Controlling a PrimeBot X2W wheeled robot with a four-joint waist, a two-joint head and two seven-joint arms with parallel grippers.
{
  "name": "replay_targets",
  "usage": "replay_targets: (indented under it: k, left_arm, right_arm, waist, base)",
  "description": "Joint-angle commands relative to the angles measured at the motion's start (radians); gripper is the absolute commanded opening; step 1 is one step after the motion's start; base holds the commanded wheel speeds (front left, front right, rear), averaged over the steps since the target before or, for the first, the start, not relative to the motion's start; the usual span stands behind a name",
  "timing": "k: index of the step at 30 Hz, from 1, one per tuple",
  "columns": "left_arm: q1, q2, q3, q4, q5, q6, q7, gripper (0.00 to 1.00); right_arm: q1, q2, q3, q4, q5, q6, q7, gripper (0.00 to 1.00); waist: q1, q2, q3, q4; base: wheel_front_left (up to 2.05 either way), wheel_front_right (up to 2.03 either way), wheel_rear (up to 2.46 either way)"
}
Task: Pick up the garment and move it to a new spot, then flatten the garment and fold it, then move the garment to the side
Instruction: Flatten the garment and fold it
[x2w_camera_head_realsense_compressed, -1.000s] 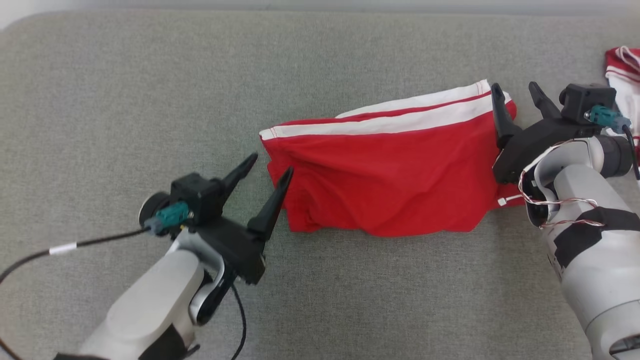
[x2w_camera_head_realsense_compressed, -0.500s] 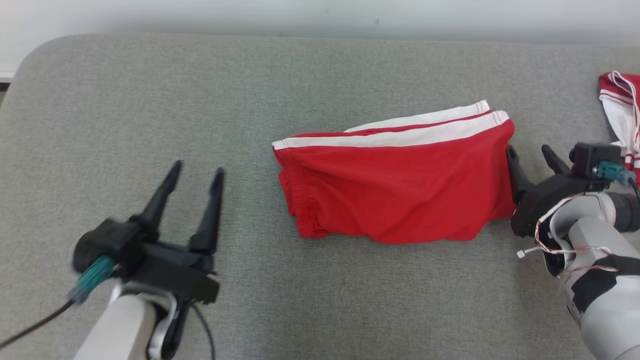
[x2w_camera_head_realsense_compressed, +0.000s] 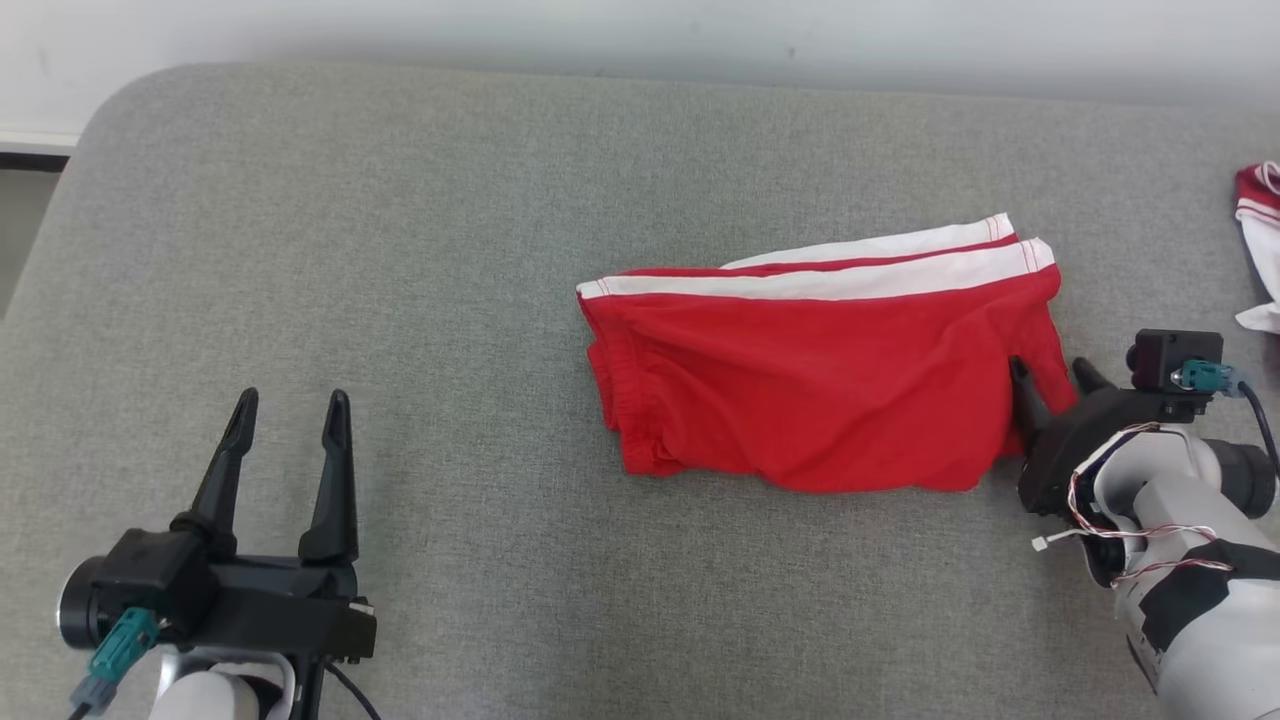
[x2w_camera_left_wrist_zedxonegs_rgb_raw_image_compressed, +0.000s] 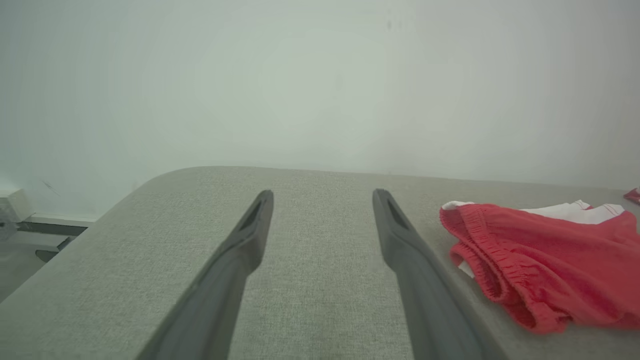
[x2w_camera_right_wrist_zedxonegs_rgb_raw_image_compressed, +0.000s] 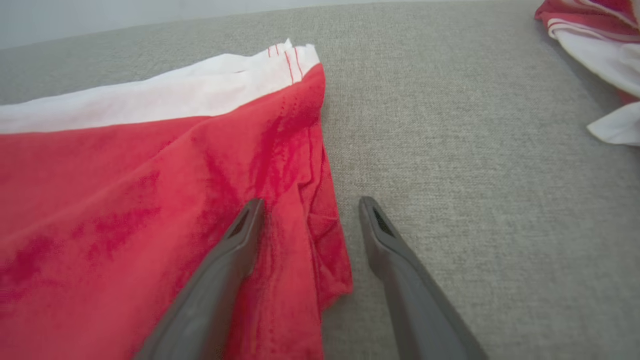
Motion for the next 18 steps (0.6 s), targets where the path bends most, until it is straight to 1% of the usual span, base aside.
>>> replay_targets:
  k: [1, 2, 6, 11, 16, 17, 18]
  left_arm:
    - [0.021, -0.016, 0.022, 0.0, 0.01, -0.008, -0.003, 1.0]
    - [0.028, -0.022, 0.03, 0.003, 0.017, -0.008, -0.003, 1.0]
    - [0.059, -0.041, 0.055, 0.01, 0.037, -0.014, -0.003, 1.0]
    - [0.101, -0.053, 0.069, 0.013, 0.051, -0.015, -0.003, 1.0]
    - [0.134, -0.056, 0.075, 0.003, 0.053, -0.016, -0.003, 1.0]
    - [0.139, -0.057, 0.076, 0.001, 0.053, -0.015, -0.003, 1.0]
    - [0.144, -0.057, 0.076, 0.0, 0.052, -0.015, -0.003, 1.0]
  right_arm:
    - [0.022, 0.019, 0.014, 0.004, 0.018, -0.003, 0.025, 0.05]
    - [0.026, 0.021, 0.018, 0.0, 0.026, -0.003, 0.032, 0.0]
    - [0.046, 0.015, 0.036, -0.029, 0.055, -0.003, 0.029, 0.0]
    - [0.114, -0.012, 0.066, -0.1, 0.101, -0.003, 0.012, 0.0]
    - [0.212, -0.063, 0.091, -0.189, 0.148, -0.003, 0.04, 0.0]
    - [0.227, -0.074, 0.094, -0.202, 0.153, -0.003, 0.051, 0.17]
    - [0.238, -0.084, 0.095, -0.217, 0.156, -0.003, 0.056, 0.51]
  waist:
    - [0.0001, 0.0, -0.012, 0.002]
    - [0.0001, 0.0, -0.018, 0.0]
    - [0.0001, 0.0, -0.055, -0.017]
    - [0.0001, 0.0, -0.104, -0.044]
    - [0.0001, 0.0, -0.128, -0.072]
    - [0.0001, 0.0, -0.129, -0.075]
    - [0.0001, 0.0, -0.131, -0.078]
  base:
    - [0.0, 0.0, 0.0]
    - [0.0, 0.0, 0.0]
    - [0.0, 0.0, 0.0]
    - [0.0, 0.0, 0.0]
    - [0.0, 0.0, 0.0]
    - [0.0, 0.0, 0.0]
    - [0.0, 0.0, 0.0]
